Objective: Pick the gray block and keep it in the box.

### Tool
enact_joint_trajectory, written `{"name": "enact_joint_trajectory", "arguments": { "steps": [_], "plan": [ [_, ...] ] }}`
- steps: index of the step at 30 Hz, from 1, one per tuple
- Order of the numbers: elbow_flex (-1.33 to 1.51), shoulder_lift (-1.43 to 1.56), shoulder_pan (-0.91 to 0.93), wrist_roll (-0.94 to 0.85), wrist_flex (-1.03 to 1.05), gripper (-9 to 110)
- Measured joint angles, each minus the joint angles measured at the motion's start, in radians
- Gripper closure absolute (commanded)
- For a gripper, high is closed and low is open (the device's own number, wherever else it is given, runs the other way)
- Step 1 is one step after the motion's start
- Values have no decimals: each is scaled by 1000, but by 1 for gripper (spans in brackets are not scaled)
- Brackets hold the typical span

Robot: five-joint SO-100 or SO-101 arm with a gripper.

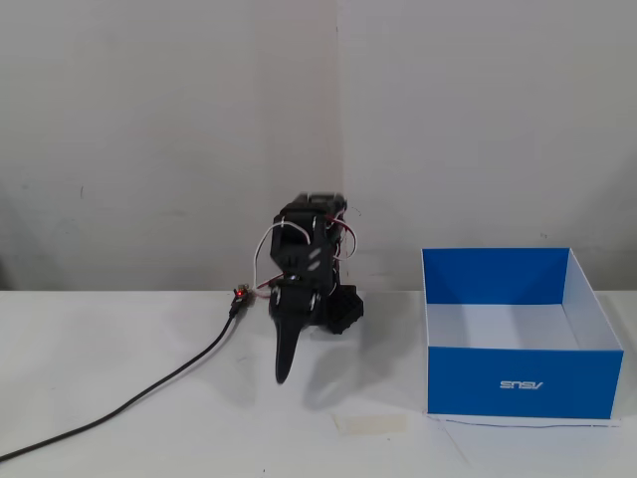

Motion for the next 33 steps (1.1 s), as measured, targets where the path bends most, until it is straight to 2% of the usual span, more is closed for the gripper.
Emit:
{"name": "enact_joint_trajectory", "arguments": {
  "steps": [4, 33],
  "plan": [
    [0, 18, 12, 8, 51, 99],
    [17, 18, 25, 3, 54, 101]
  ]
}}
